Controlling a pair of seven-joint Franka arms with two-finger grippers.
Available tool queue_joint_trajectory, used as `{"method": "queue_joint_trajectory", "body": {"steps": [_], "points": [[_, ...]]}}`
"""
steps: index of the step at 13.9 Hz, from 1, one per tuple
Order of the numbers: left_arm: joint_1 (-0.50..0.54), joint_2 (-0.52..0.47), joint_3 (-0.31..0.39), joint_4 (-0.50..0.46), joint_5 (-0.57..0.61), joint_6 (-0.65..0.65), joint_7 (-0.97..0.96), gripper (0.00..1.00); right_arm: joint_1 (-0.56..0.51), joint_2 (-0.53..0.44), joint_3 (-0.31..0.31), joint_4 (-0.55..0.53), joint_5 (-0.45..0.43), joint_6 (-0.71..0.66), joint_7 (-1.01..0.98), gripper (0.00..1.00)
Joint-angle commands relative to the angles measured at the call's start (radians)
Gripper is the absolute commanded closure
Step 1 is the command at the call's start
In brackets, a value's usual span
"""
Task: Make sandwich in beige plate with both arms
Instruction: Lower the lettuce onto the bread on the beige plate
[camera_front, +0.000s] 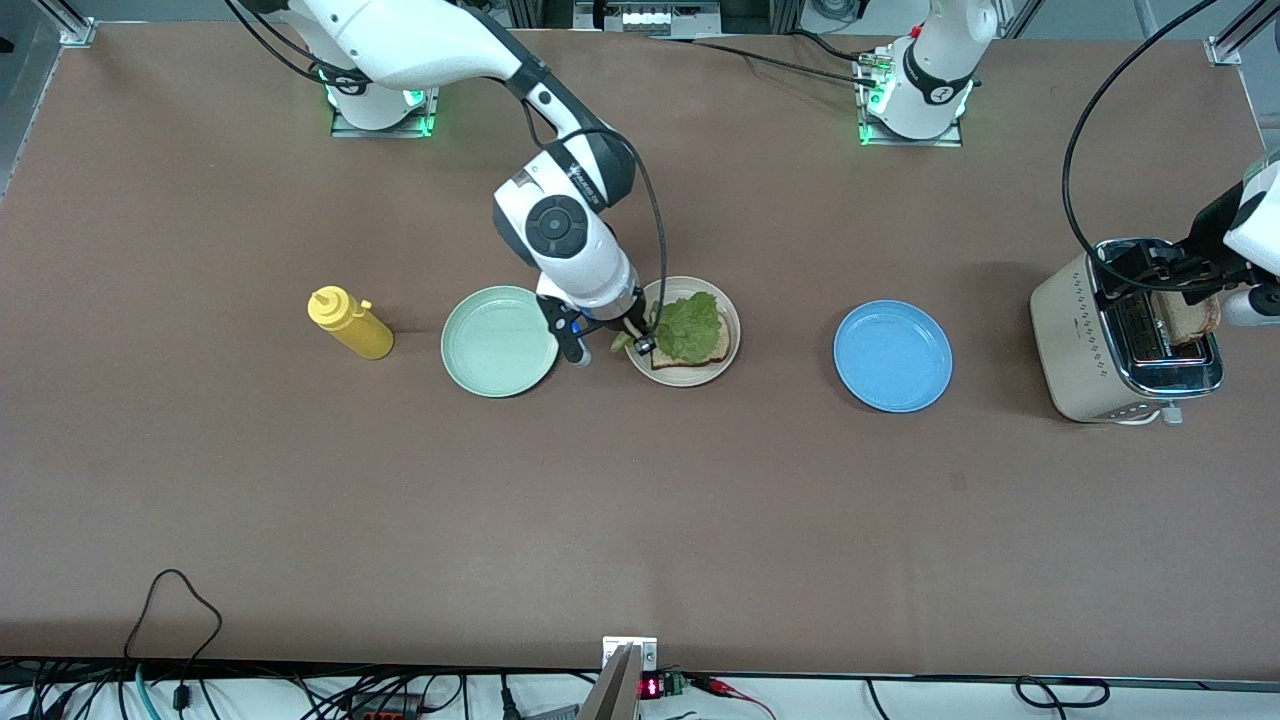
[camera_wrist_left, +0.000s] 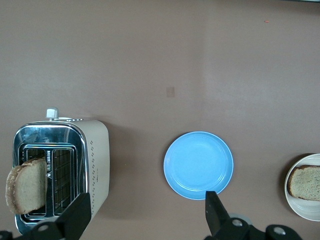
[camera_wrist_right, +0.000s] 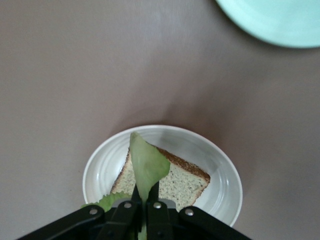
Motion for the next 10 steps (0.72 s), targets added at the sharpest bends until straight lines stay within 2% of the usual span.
{"method": "queue_joint_trajectory", "body": {"steps": [1,5,10], "points": [[0.007,-0.015,0.000,-0.014,0.002,-0.004,0.018,0.00,0.028,0.045,-0.015,0.047,-0.026,0.028,0.023,1.00],[0.007,-0.013,0.000,-0.012,0.002,0.002,0.018,0.00,0.046,0.094,-0.025,0.088,-0.026,0.090,0.030,1.00],[0.010,-0.013,0.000,-0.012,0.002,0.002,0.018,0.00,0.078,0.138,-0.033,0.088,-0.027,0.148,0.030,1.00]]}}
